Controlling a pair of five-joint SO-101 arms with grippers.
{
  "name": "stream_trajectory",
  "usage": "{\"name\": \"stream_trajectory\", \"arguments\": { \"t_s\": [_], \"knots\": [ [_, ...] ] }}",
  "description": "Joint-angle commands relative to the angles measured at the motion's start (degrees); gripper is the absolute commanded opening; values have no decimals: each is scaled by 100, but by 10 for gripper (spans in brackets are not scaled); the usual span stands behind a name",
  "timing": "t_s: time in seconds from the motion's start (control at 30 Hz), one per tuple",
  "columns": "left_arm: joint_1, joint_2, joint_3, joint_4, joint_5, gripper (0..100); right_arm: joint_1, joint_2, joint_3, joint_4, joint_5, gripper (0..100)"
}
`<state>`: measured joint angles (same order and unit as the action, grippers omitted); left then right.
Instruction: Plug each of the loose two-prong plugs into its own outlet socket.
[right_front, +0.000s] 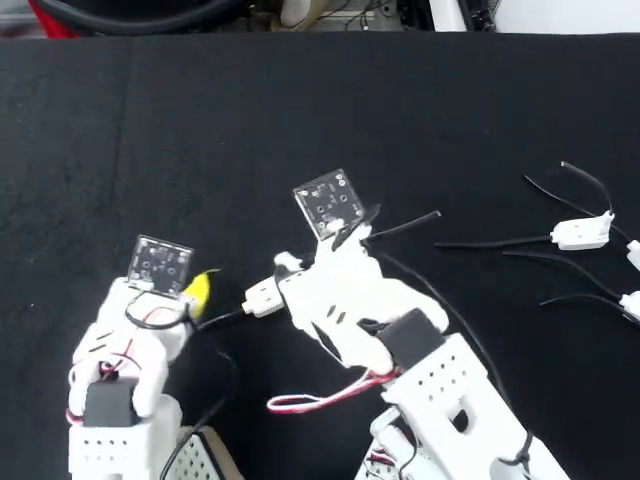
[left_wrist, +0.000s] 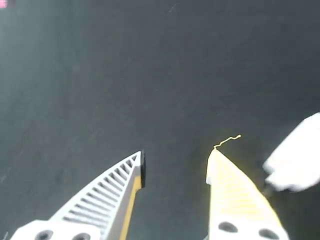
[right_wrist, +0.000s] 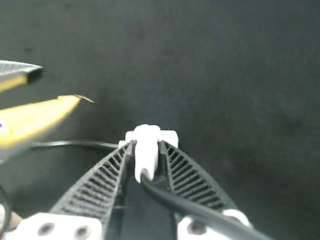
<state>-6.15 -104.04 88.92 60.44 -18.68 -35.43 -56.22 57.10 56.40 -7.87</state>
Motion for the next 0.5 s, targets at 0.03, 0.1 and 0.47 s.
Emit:
{"name": "stream_trajectory", "arguments": {
  "t_s": [0.03,0.1,0.47],
  "knots": [
    [-1341,-44,312,88,-308,216,105,681,-233,-18,9,11],
    [-1578,-44,321,88,-299,215,114,1200,-330,-141,9,11],
    [-1613,-44,374,88,-308,217,114,3477,-1165,-448,-141,11]
  ]
}}
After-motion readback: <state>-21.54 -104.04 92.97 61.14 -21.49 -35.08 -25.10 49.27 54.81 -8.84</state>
